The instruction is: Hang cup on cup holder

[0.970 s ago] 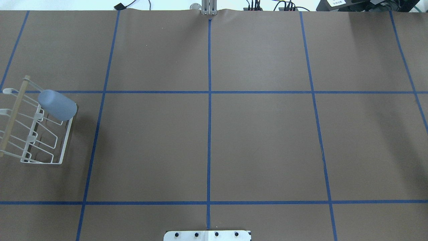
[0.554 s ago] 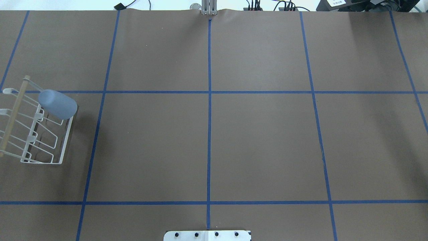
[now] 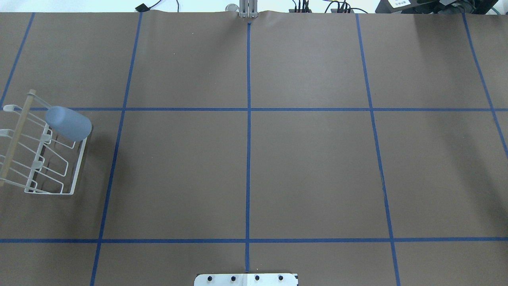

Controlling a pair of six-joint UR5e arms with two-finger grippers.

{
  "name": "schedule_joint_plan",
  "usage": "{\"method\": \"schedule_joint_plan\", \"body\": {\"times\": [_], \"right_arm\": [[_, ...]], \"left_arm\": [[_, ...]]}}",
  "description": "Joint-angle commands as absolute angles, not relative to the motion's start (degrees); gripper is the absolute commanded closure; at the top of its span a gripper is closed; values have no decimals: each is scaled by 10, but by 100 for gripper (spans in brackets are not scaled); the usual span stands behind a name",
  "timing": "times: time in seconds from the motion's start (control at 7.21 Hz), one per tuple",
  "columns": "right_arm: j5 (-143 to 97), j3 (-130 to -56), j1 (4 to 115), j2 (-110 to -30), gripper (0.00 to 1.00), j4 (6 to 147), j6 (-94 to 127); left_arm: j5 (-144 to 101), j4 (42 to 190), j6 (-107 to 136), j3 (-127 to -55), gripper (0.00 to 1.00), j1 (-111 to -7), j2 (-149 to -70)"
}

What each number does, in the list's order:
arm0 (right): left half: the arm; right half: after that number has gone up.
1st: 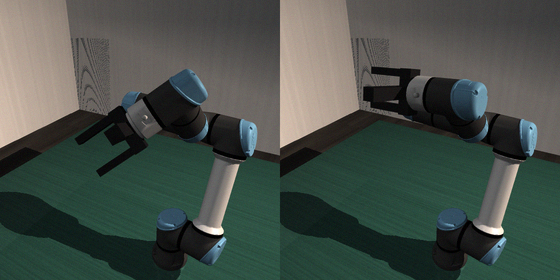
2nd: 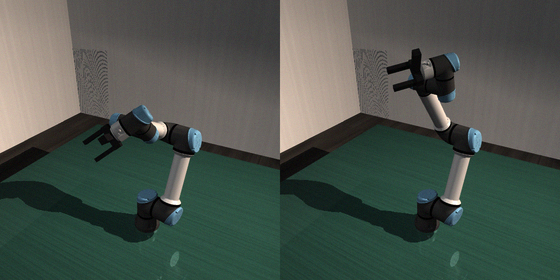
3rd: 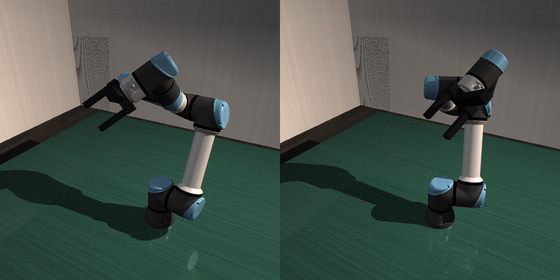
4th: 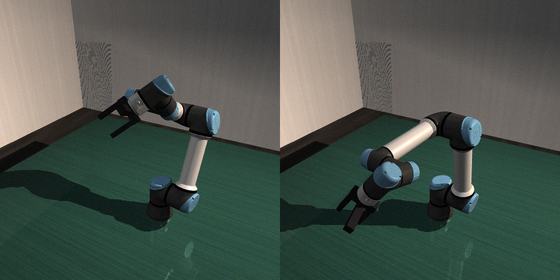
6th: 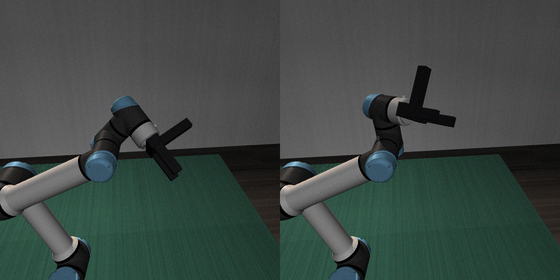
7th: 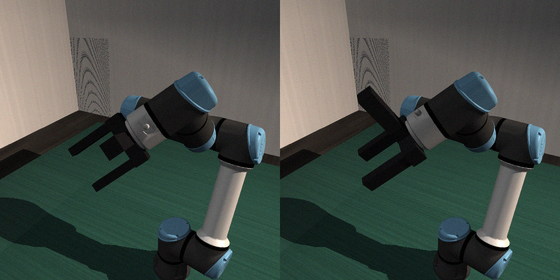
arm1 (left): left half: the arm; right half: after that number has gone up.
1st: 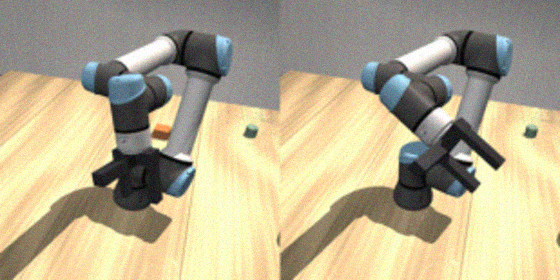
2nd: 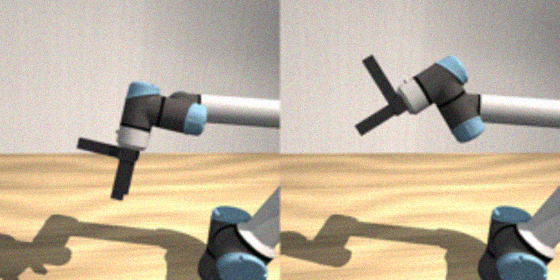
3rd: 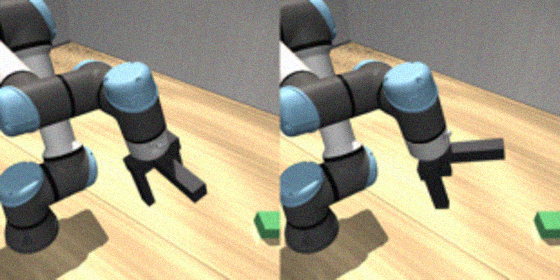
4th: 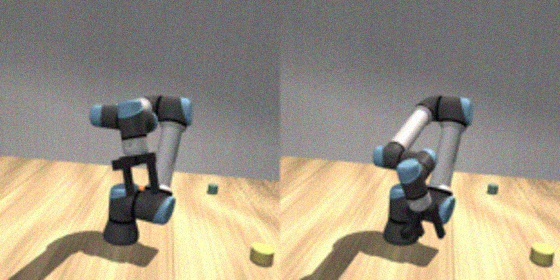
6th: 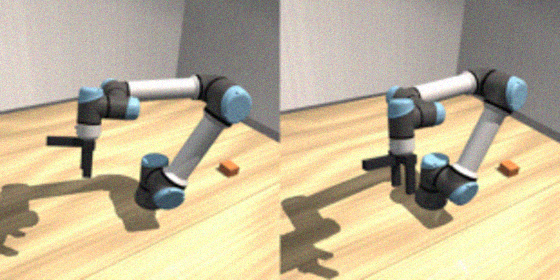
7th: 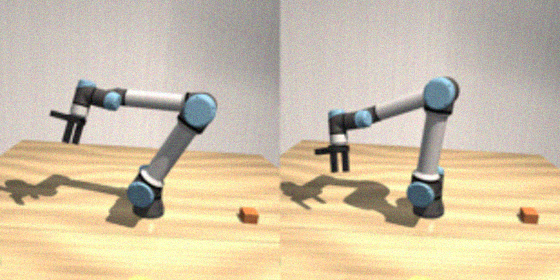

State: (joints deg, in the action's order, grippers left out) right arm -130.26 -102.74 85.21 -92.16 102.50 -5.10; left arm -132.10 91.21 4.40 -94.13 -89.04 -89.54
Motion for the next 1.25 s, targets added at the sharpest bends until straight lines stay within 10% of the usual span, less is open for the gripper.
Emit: {"method": "schedule_joint_plan", "body": {"times": [0.0, 1.11], "right_arm": [[-1292, -1034, 861, -873, 0, 1095, -51], [-1313, -1028, 876, -867, 0, 1137, -141]], "left_arm": [[-1327, 914, 43, -946, 2, -890, -897], [-1357, 912, 44, -966, 2, -891, -894]]}}
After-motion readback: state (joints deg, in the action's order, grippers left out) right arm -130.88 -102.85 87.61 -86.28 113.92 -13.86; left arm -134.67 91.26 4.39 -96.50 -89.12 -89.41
